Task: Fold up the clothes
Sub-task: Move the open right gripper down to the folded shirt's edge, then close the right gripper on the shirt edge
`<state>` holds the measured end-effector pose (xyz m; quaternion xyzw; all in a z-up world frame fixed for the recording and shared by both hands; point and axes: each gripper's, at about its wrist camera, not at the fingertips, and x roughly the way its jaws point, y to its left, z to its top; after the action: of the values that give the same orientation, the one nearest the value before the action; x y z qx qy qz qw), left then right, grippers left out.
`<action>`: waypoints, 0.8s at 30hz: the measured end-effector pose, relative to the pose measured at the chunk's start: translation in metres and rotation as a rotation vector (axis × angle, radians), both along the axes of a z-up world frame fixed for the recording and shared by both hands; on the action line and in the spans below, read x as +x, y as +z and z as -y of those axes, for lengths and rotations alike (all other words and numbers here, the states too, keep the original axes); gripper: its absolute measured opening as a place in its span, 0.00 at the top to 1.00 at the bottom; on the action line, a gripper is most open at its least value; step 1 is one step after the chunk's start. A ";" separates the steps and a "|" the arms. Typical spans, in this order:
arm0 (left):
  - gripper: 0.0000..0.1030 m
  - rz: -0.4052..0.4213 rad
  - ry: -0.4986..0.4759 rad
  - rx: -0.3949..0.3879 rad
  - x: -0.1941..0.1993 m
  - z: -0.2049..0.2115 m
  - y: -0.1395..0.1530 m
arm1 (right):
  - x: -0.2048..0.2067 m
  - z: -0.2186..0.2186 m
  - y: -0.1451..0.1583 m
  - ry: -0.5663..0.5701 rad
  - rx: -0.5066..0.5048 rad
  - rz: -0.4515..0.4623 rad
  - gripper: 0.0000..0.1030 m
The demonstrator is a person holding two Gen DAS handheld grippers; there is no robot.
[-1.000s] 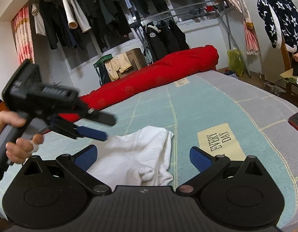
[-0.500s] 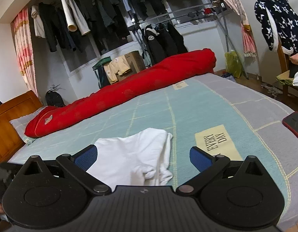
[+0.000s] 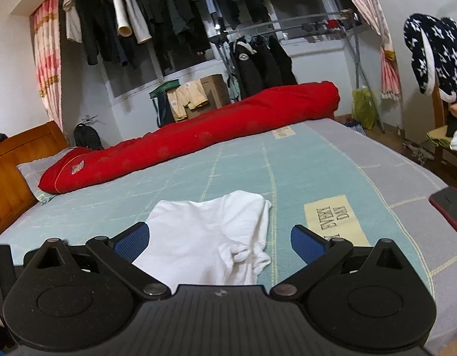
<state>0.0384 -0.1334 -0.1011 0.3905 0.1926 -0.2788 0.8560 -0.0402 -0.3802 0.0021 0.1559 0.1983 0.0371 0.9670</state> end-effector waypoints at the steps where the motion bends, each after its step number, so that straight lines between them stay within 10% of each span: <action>1: 0.25 -0.022 0.010 -0.032 0.001 -0.006 0.002 | 0.001 0.001 -0.002 -0.002 0.004 -0.007 0.00; 11: 0.26 -0.190 -0.140 -0.156 -0.009 -0.040 0.051 | 0.009 0.007 -0.023 0.100 0.131 -0.087 0.00; 24: 0.25 -0.261 -0.073 -0.511 0.057 -0.027 0.087 | 0.037 0.009 -0.079 0.248 0.425 -0.219 0.20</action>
<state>0.0953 -0.1060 -0.0145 0.1295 0.2105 -0.3968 0.8840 -0.0029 -0.3896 -0.0767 0.3329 0.3069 0.1788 0.8735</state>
